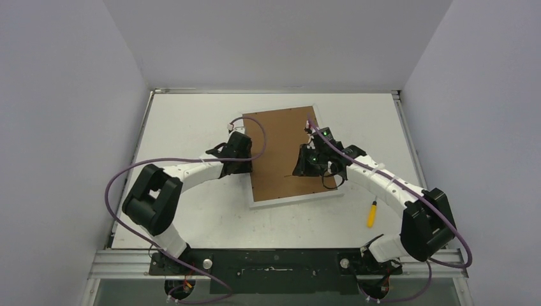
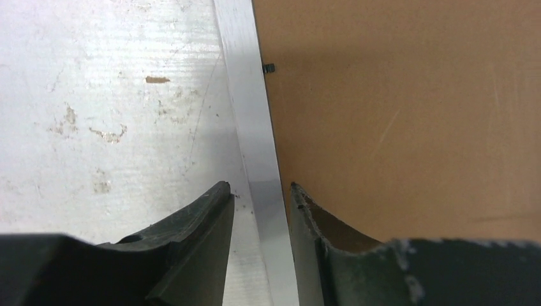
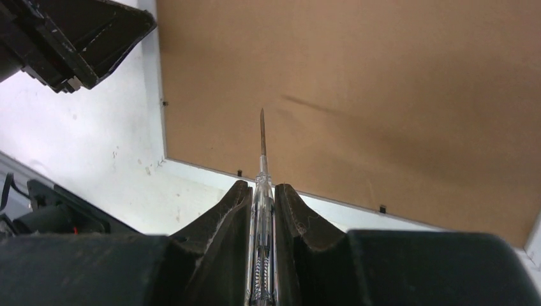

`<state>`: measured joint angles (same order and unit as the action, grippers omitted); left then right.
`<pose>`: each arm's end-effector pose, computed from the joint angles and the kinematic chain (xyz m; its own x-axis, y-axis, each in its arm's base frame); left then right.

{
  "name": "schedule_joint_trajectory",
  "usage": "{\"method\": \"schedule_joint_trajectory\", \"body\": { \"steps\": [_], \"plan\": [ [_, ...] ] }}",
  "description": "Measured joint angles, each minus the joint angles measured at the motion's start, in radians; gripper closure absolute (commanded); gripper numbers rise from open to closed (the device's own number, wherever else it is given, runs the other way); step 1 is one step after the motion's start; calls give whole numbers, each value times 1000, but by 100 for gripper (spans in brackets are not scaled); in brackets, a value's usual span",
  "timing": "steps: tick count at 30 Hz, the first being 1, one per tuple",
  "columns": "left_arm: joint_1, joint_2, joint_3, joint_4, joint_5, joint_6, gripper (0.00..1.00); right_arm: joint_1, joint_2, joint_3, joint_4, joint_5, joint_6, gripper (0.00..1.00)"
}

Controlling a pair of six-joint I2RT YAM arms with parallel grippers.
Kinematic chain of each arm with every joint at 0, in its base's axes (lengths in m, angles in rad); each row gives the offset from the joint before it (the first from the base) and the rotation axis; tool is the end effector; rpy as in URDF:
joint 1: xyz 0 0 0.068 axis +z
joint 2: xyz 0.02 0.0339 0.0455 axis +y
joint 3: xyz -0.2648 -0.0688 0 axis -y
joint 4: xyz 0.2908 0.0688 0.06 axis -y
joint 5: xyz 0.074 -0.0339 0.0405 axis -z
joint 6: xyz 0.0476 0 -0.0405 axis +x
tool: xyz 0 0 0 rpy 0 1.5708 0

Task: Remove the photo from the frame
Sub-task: Release the photo frame item from the photo frame.

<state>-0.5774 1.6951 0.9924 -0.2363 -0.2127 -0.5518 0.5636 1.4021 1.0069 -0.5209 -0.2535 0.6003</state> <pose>0.3278 -0.2016 0.1368 -0.8007 -0.0899 -0.5922 0.0109 0.9863 -0.1645 0.2812 0.1918 0.2227 -0.9184 0.0665 -0.3901 -0.1545 0.8473 0.5081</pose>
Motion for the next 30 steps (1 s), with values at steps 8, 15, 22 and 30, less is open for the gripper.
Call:
{"method": "schedule_joint_trajectory", "body": {
  "steps": [8, 15, 22, 30],
  "plan": [
    [-1, -126, -51, 10, 59, -106, 54, 0, 71, 0, 60, -173, -129, 95],
    [-2, -234, -82, 11, 116, -159, 44, -27, 78, -62, 179, -330, -125, 95],
    [38, -262, -146, 11, 183, -169, 42, -63, 117, -136, 334, -459, -97, 95],
    [44, -262, -146, 12, 216, -151, 50, -65, 233, -164, 492, -537, -86, 95]
  ]
}}
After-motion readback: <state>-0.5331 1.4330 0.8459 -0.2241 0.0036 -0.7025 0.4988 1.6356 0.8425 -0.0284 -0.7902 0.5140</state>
